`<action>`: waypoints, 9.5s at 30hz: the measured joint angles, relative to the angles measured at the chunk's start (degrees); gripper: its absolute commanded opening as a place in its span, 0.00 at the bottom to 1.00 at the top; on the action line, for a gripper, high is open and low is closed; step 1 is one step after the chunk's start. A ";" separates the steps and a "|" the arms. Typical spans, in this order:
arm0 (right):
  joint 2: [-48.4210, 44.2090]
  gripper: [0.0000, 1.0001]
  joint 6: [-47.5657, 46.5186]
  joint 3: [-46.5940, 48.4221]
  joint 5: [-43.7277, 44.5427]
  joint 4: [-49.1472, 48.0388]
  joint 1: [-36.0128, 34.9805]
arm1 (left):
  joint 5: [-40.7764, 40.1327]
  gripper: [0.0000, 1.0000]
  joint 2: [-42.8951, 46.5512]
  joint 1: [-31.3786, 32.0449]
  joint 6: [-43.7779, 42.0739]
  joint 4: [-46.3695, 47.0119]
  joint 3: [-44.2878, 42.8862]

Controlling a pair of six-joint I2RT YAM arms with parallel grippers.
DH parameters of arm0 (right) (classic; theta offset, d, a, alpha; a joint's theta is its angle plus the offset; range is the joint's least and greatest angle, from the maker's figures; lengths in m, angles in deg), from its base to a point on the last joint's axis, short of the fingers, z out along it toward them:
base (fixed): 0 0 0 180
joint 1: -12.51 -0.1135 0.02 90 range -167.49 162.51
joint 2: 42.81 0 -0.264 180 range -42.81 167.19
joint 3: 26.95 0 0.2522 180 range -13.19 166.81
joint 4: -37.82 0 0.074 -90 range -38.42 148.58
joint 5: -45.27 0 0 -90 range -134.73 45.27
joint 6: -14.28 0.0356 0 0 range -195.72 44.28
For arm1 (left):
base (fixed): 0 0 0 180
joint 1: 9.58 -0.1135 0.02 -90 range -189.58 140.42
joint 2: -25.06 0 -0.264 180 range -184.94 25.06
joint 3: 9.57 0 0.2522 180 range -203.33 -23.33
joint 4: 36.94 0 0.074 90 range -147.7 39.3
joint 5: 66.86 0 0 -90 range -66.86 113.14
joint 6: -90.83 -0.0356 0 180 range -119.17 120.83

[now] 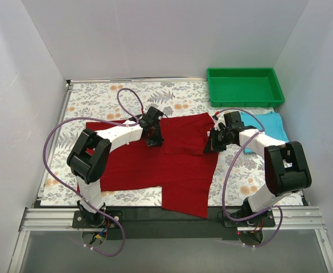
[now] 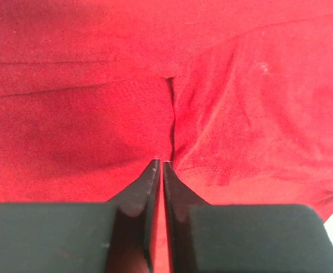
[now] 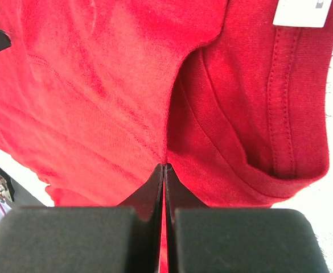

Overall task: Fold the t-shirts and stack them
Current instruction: Fold the tshirt

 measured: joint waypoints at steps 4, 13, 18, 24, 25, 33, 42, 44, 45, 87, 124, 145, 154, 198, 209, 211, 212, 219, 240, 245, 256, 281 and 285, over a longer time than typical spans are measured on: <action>0.15 0.01 -0.42 0.15 -0.04 0.98 0.11 | 0.68 0.24 0.00 0.00 0.11 -0.74 -0.42; 2.27 0.01 -0.85 0.15 -0.15 1.25 0.11 | 4.17 0.27 -0.04 0.68 1.95 -0.42 -0.42; 2.38 0.01 -0.85 0.15 -0.17 1.20 0.11 | 4.72 0.23 -1.14 1.88 2.23 0.07 -0.42; 2.73 0.01 -0.92 0.15 -0.11 1.18 0.09 | 4.76 0.21 -2.49 2.54 2.29 -0.04 -0.42; 2.73 0.01 -0.94 0.15 -0.09 1.18 0.11 | 4.74 0.21 -2.49 2.54 2.32 -0.07 -0.42; 2.73 0.01 -1.05 0.15 -0.04 1.18 0.11 | 4.13 0.00 -2.51 2.54 2.69 -0.63 -0.42; 2.71 0.01 -1.05 0.15 -0.02 1.38 0.09 | 2.51 0.00 -2.47 2.64 2.29 -2.60 -1.05; 2.71 0.01 -1.07 0.15 -0.04 1.64 0.09 | 1.95 0.00 -2.45 2.69 2.08 -3.30 -1.22; 2.71 0.01 -1.07 0.15 -0.04 1.75 0.09 | 1.70 0.00 -2.45 2.69 2.01 -3.61 -1.22; 23.04 0.23 5.75 26.40 8.39 -11.15 3.43 | -6.56 0.45 -0.87 -34.64 -4.87 1.92 -3.80; 0.15 0.56 4.85 11.21 13.90 -6.21 5.05 | -8.50 0.68 19.56 -41.62 -1.18 -3.19 8.66; -19.04 0.58 -1.11 -7.41 12.09 6.86 -3.04 | -14.67 0.56 33.66 -41.75 15.85 -21.81 30.34; -20.76 0.58 -2.01 -9.62 11.30 6.80 -3.02 | -18.14 0.52 33.88 -41.75 19.61 -22.69 32.15; -23.63 0.40 10.91 -19.43 7.89 14.21 -16.02 | -12.22 0.08 37.57 -42.07 12.66 -11.02 37.05; -22.60 0.40 11.41 -19.41 6.25 12.87 -16.96 | -11.65 0.08 37.77 -42.07 12.31 -10.51 37.29; -22.47 0.40 11.67 -19.37 6.47 12.87 -17.00 | -11.65 0.08 37.92 -42.07 12.24 -10.40 37.40; -22.25 0.40 11.82 -19.28 6.58 12.87 -17.00 | -11.63 0.08 37.94 -42.07 12.22 -10.38 37.40; -20.33 0.24 12.44 -18.93 6.16 11.17 -17.00 | -11.63 0.07 38.01 -42.07 12.24 -10.38 37.42; -18.84 0.01 6.40 -2.01 14.73 18.14 -15.45 | -12.17 0.05 37.48 -42.07 11.10 -14.49 28.74; -15.76 0.01 4.04 3.34 15.21 20.81 -13.44 | -12.17 0.05 35.30 -42.14 10.10 -14.86 25.90; -9.05 0.01 0.31 13.62 15.23 23.02 -9.90 | -11.43 0.06 26.14 -42.82 8.57 -13.70 20.06; 4.74 0.13 -2.45 21.14 15.91 23.65 -7.13 | -10.51 0.24 16.65 -44.30 5.40 -7.96 15.72; 4.94 0.23 -2.60 21.16 16.50 23.52 -7.08 | -9.77 0.36 13.64 -44.33 3.61 -6.75 13.40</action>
